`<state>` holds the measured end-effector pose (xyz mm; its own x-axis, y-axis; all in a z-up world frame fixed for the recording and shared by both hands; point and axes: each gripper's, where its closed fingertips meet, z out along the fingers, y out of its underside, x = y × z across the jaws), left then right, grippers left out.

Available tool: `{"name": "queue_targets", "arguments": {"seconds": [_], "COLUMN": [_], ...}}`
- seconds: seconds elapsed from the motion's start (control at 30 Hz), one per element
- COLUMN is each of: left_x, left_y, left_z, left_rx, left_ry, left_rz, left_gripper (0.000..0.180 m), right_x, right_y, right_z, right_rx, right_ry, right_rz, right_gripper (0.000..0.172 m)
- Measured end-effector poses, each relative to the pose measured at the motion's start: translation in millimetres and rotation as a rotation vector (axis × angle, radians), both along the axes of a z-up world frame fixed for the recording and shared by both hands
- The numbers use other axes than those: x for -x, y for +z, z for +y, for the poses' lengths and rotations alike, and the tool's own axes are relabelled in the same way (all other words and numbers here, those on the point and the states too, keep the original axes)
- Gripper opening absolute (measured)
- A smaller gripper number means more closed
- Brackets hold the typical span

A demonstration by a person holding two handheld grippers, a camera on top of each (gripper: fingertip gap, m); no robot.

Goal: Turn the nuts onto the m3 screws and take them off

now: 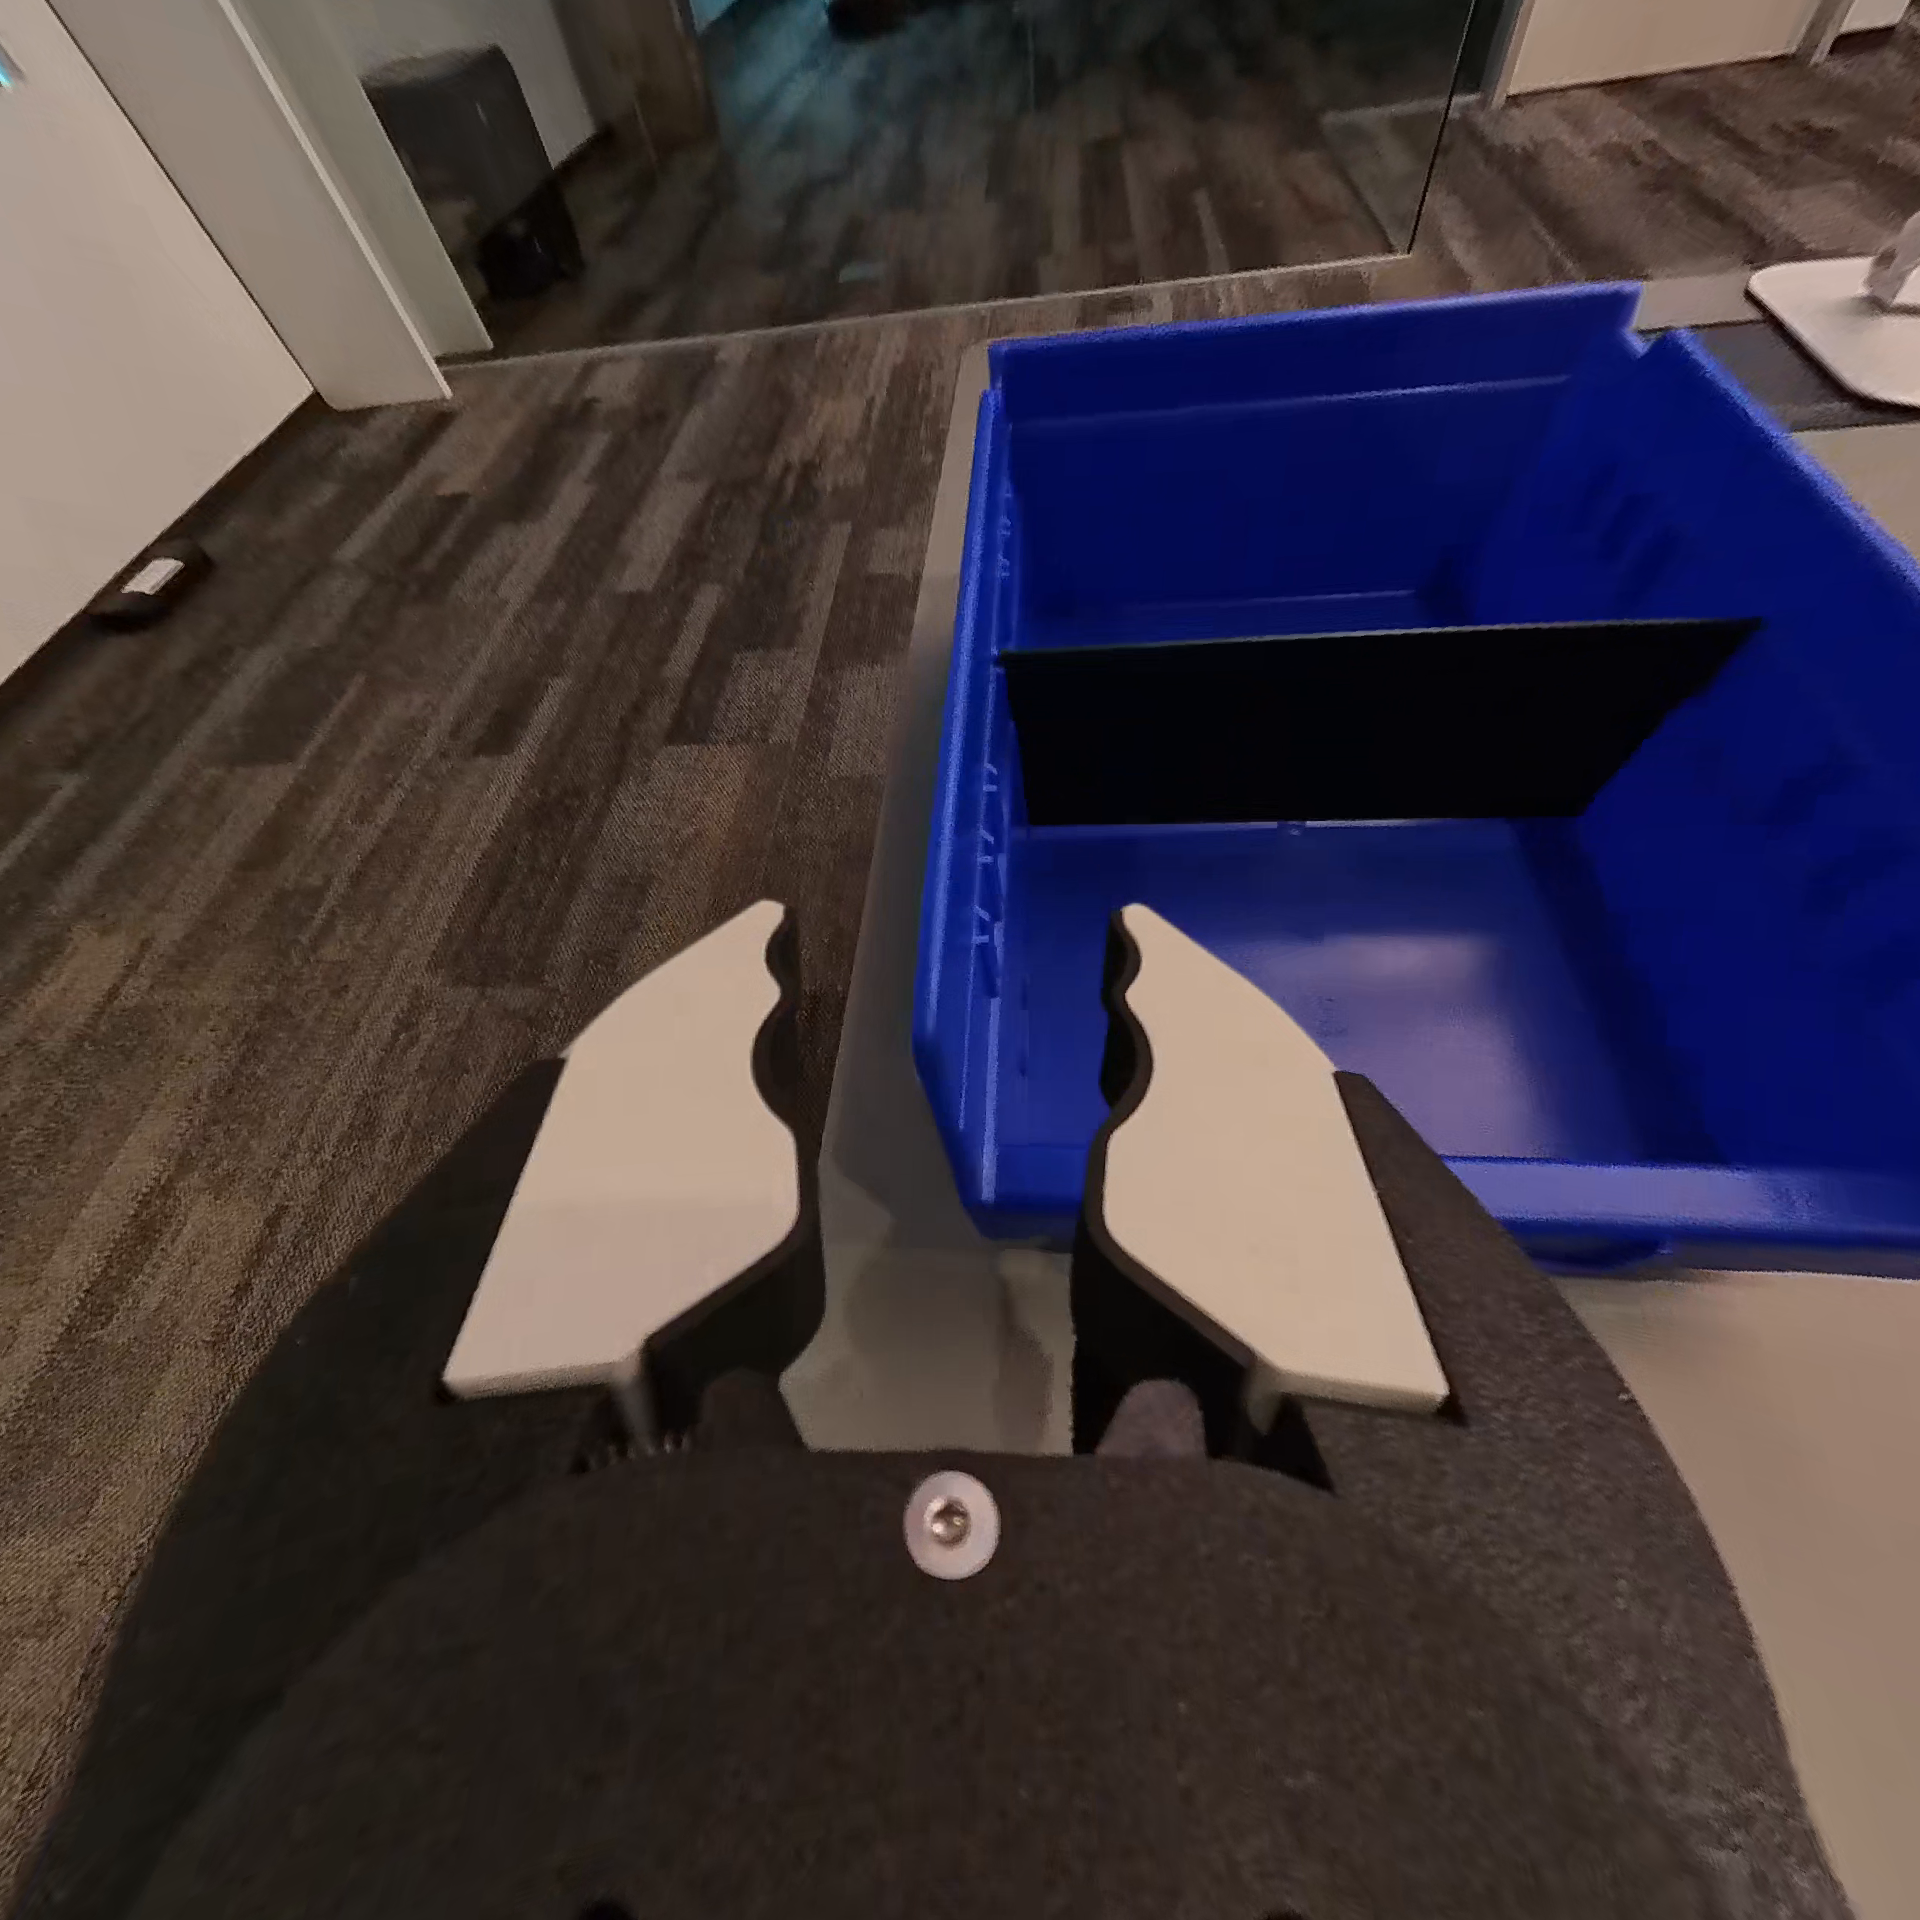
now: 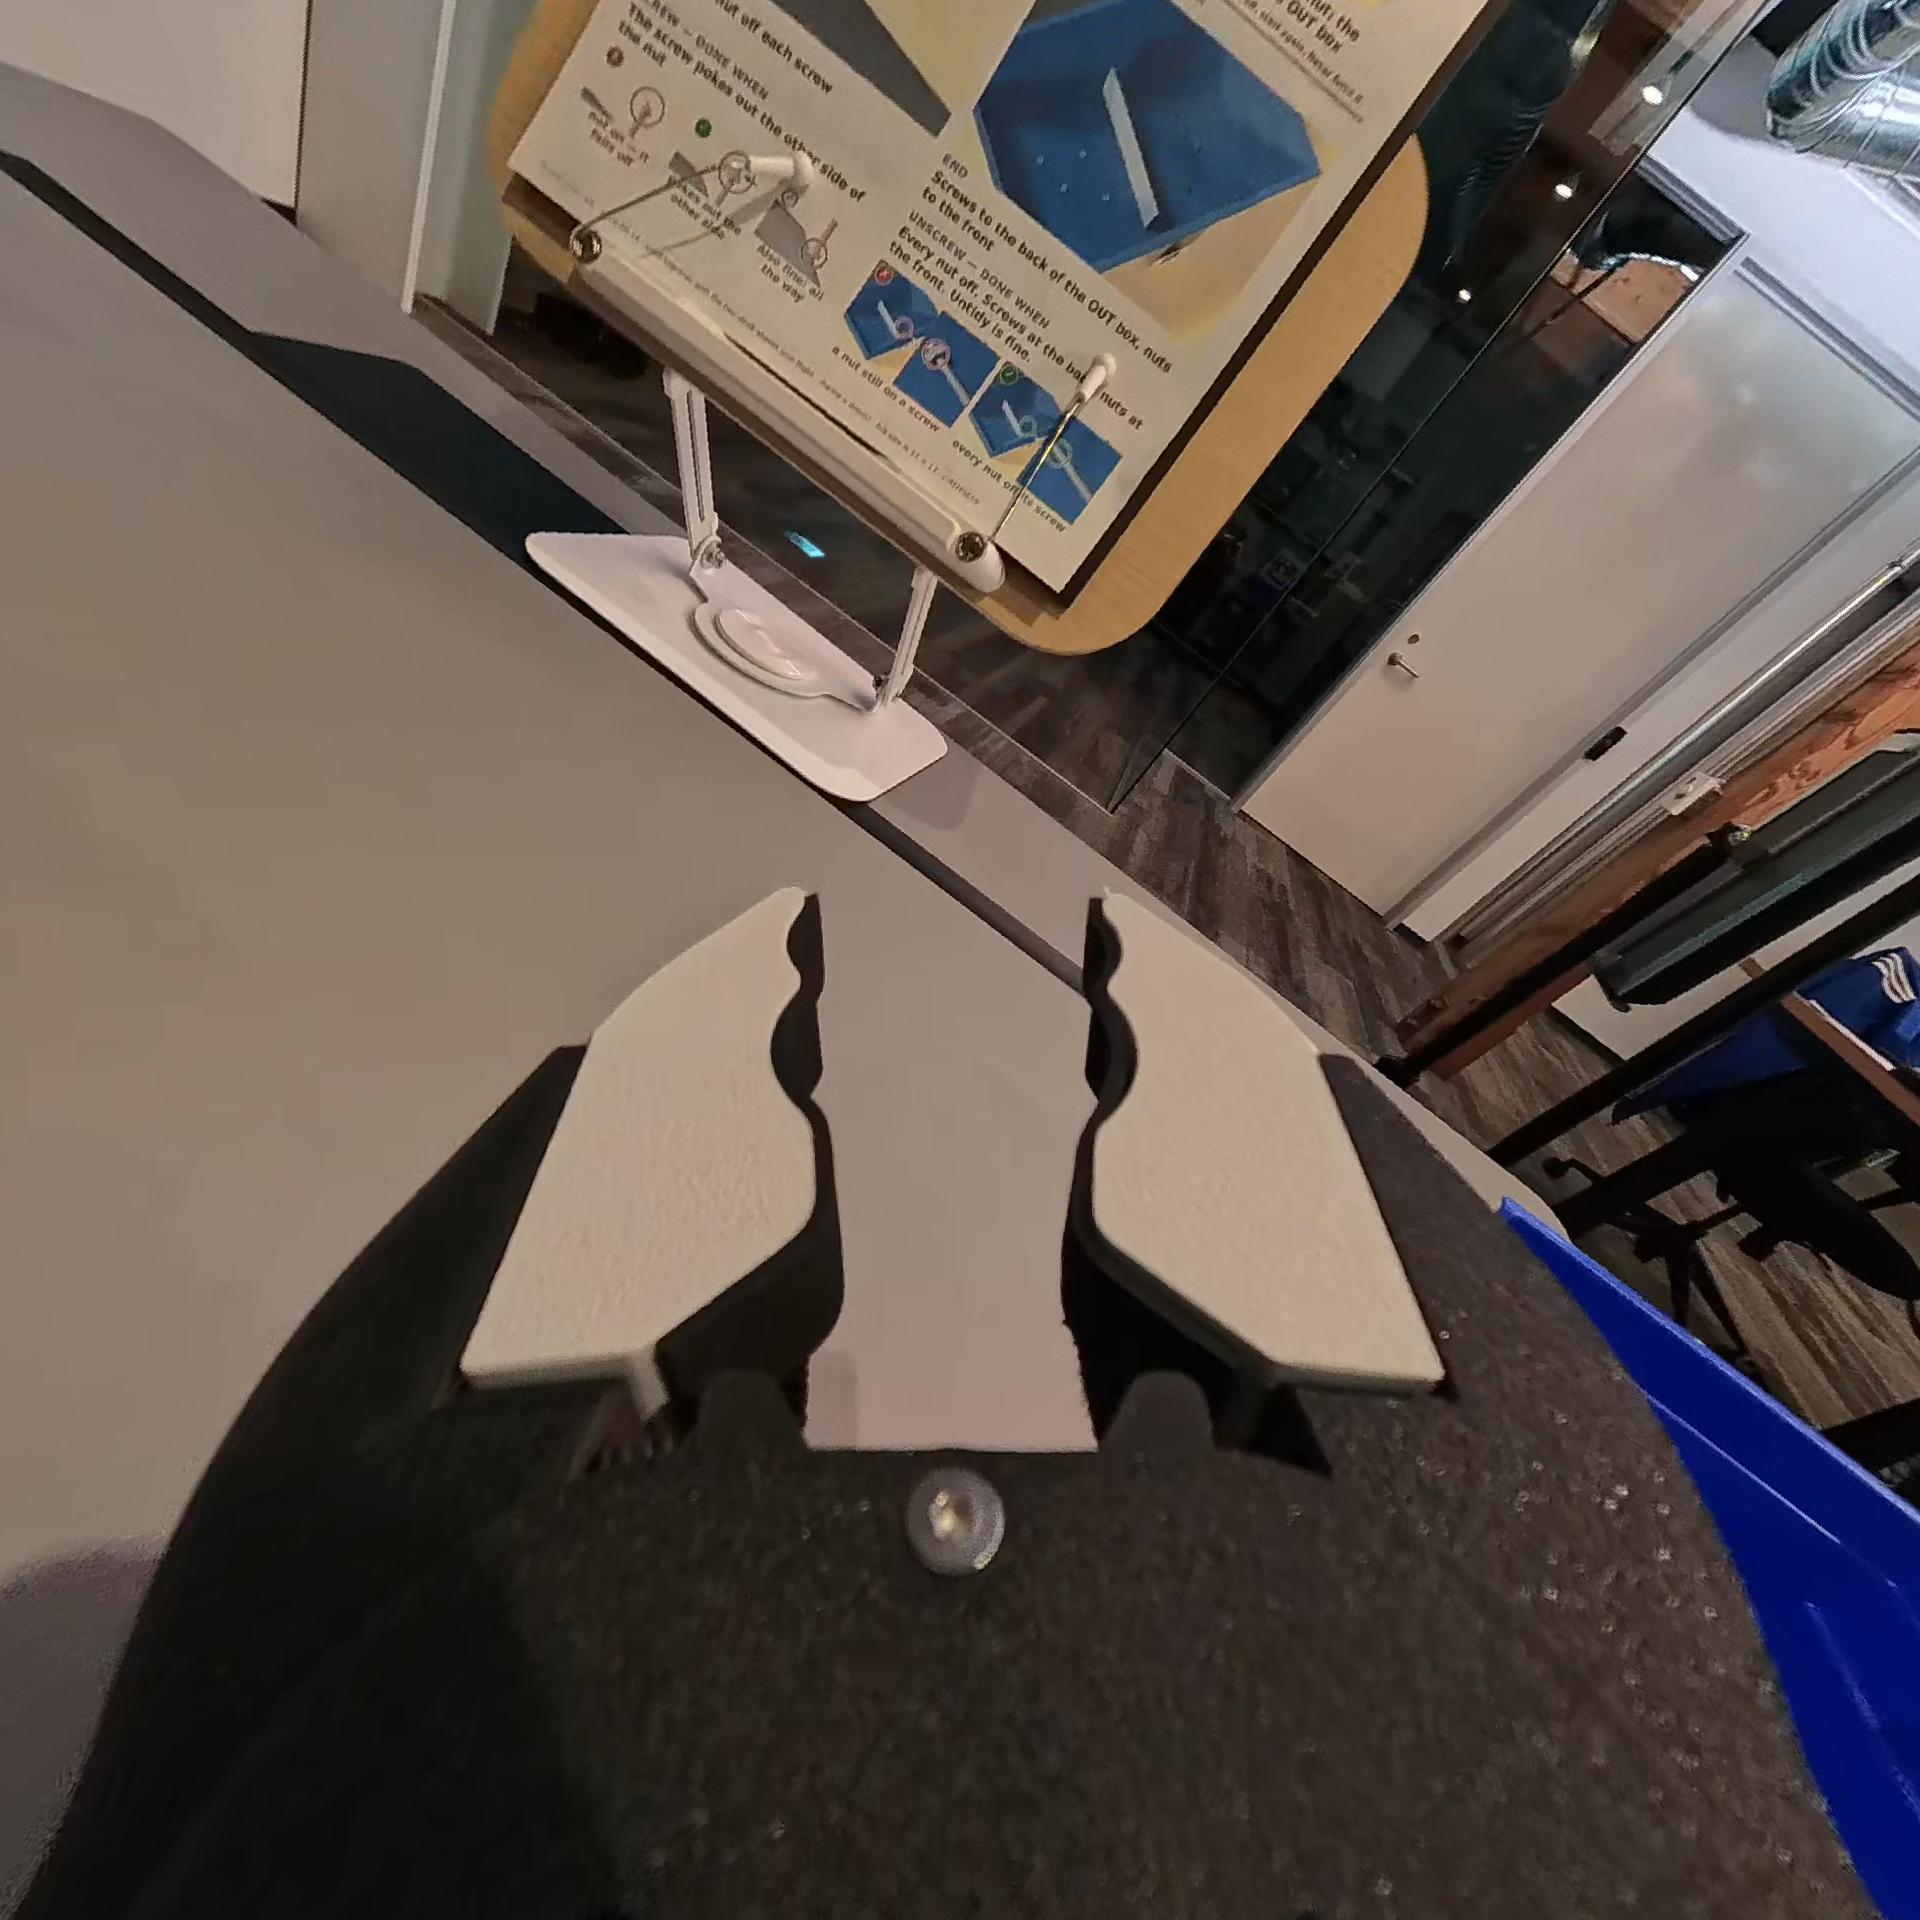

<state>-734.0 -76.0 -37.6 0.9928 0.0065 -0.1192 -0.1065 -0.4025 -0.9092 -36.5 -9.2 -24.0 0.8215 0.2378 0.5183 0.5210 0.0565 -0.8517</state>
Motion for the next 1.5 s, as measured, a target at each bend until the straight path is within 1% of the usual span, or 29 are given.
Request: {"name": "queue_targets", "arguments": {"seconds": [0.2, 0.3, 0.43, 0.6, 0.8, 1.0, 1.1, 1.13, 1.17, 1.2, 1.27, 1.33, 1.4, 1.5], "left_x": [-3, -5, -6, -8, -5, -6, -3, -1, 0, 0, -6, -7, -10, -18], "left_y": [-11, -17, -30, -32, -36, -41, -40, -39, -39, -39, -38, -39, -39, -38], "left_z": [12, 15, 18, 19, 23, 27, 29, 30, 30, 30, 31, 33, 33, 35], "left_rx": [0.031, 0.044, 0.084, 0.083, 0.097, 0.106, 0.093, 0.086, 0.081, 0.079, 0.074, 0.069, 0.083, 0.112], "left_ry": [-0.03, -0.021, -0.015, -0.029, -0.038, -0.046, -0.04, -0.034, -0.031, -0.05, -0.083, -0.083, -0.09, -0.105], "left_rz": [-0.03, -0.067, -0.081, -0.085, -0.069, -0.08, -0.076, -0.078, -0.084, -0.101, -0.196, -0.226, -0.19, -0.175], "left_gripper": [0.052, 0.047, 0.047, 0.047, 0.04, 0.039, 0.032, 0.026, 0.017, 0.011, 0.006, 0.005, 0.006, 0.006], "right_x": [1, 2, 1, -3, -8, -5, -1, -1, 0, 0, 1, 3, 6, 9], "right_y": [-9, -10, -14, -14, -19, -19, -21, -22, -23, -24, -23, -18, -11, -3], "right_z": [1, 0, -1, -3, 0, -1, 0, 0, 0, 1, 0, -2, -5, -9], "right_rx": [0.019, 0.01, 0.02, 0.005, 0.018, 0.008, 0.009, 0.011, 0.016, 0.019, 0.016, 0.001, -0.017, -0.039], "right_ry": [-0.01, -0.018, -0.033, -0.04, -0.066, -0.071, -0.058, -0.055, -0.052, -0.05, -0.042, -0.032, -0.017, 0.001], "right_rz": [-0.061, -0.093, -0.121, -0.146, -0.173, -0.252, -0.264, -0.264, -0.265, -0.265, -0.251, -0.228, -0.201, -0.175], "right_gripper": [0.047, 0.047, 0.047, 0.045, 0.044, 0.043, 0.042, 0.042, 0.042, 0.042, 0.042, 0.042, 0.042, 0.042]}}
